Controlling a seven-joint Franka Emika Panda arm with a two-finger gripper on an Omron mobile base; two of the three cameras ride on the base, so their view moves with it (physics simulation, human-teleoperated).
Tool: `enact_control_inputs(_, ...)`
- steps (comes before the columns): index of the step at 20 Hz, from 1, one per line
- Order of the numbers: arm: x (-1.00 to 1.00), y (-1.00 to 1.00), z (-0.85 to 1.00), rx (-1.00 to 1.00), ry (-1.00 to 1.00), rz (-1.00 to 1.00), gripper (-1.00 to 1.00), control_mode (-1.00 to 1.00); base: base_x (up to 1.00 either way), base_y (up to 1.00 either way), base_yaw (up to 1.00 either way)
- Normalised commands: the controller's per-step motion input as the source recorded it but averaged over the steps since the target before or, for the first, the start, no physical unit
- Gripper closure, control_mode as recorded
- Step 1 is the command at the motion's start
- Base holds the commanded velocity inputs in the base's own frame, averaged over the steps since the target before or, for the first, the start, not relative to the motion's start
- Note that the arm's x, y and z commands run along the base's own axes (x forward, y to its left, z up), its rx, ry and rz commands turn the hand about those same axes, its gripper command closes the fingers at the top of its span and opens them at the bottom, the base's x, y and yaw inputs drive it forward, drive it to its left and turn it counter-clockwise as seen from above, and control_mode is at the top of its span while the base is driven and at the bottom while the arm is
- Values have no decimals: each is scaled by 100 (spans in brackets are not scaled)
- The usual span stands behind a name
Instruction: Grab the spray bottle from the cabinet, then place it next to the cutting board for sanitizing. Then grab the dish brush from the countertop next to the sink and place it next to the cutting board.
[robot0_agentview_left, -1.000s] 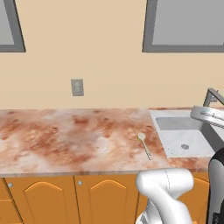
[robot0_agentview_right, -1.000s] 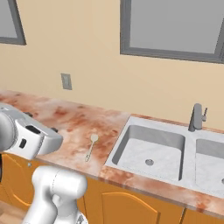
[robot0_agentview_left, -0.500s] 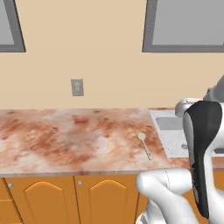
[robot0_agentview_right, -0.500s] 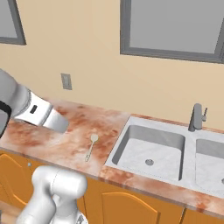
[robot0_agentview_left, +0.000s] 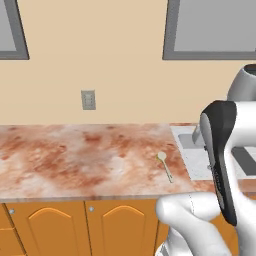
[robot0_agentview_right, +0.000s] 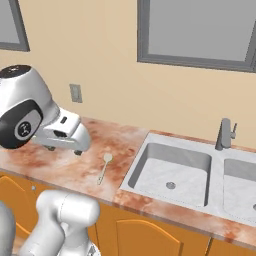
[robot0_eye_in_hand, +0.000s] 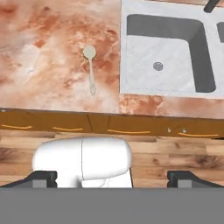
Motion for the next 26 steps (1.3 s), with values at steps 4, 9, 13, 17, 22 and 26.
enact_control_inputs(4,34,4,-66,0,1,9,-100,-100,0,0,0)
enact_control_inputs(9,53,11,-75,0,12,10,-100,-100,0,0,0)
enact_control_inputs(13,58,13,-61,0,10,9,-100,-100,0,0,0)
enact_control_inputs(17,66,5,-48,0,9,8,-100,-100,0,0,0)
enact_control_inputs(22,70,1,-45,0,12,8,-100,-100,0,0,0)
enact_control_inputs(26,71,0,-45,0,13,9,-100,-100,0,0,0)
